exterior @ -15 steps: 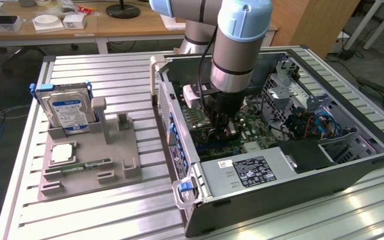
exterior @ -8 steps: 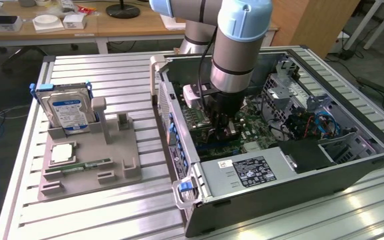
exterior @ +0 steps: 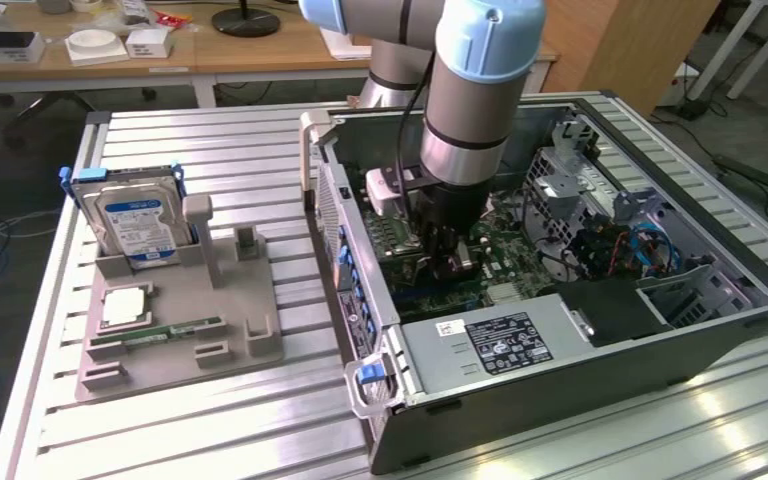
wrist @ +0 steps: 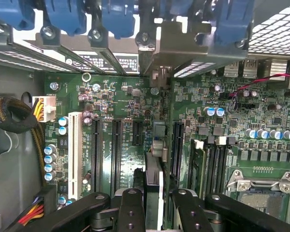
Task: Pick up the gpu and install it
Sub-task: 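Insert the gpu into the slot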
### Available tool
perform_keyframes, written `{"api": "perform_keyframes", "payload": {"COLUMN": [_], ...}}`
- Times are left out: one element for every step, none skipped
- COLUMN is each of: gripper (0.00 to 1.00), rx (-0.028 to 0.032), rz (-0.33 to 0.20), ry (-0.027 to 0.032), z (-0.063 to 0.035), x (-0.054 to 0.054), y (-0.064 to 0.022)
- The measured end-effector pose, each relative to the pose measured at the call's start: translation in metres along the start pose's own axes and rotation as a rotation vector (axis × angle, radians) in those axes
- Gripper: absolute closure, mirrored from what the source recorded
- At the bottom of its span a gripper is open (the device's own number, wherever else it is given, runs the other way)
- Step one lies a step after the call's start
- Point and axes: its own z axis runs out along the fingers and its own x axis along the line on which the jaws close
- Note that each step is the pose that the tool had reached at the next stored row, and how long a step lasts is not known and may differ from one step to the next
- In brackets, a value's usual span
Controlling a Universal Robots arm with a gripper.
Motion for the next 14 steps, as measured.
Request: {"api": "perform_keyframes", "payload": {"gripper": [0.73, 0.73, 0.73, 0.73, 0.73, 0.73, 0.73, 0.73, 0.73, 0.73, 0.73, 0.73, 0.73, 0.73], "rx": [-0.0001, 0.0001, 0.0001, 0.0001, 0.0000, 0.0000, -0.0001, -0.0001, -0.0001, -0.0001, -0.0002, -0.0002, -0.0002, -0.0002], "rz": [0.000, 0.000, 0.000, 0.000, 0.000, 0.000, 0.000, 0.000, 0.000, 0.000, 0.000, 0.000, 0.000, 0.000], "ry": [0.0000, 0.0000, -0.0001, -0.0001, 0.0000, 0.0001, 0.0002, 0.0002, 0.0003, 0.0008, 0.0014, 0.0018, 0.0020, 0.0026], "z": [-0.0006, -0.0008, -0.0008, -0.0008, -0.0009, -0.0010, -0.0010, -0.0010, -0.0010, -0.0010, -0.0010, -0.0010, -0.0010, -0.0010], "x": [0.0000, 0.0000, 0.0000, 0.0000, 0.0000, 0.0000, 0.0000, 0.0000, 0.0000, 0.0000, 0.0001, 0.0001, 0.0001, 0.0000], "y": [0.0000, -0.0001, -0.0001, 0.0000, 0.0000, 0.0000, 0.0000, -0.0001, 0.0000, 0.0000, -0.0001, -0.0001, -0.0001, -0.0001]}}
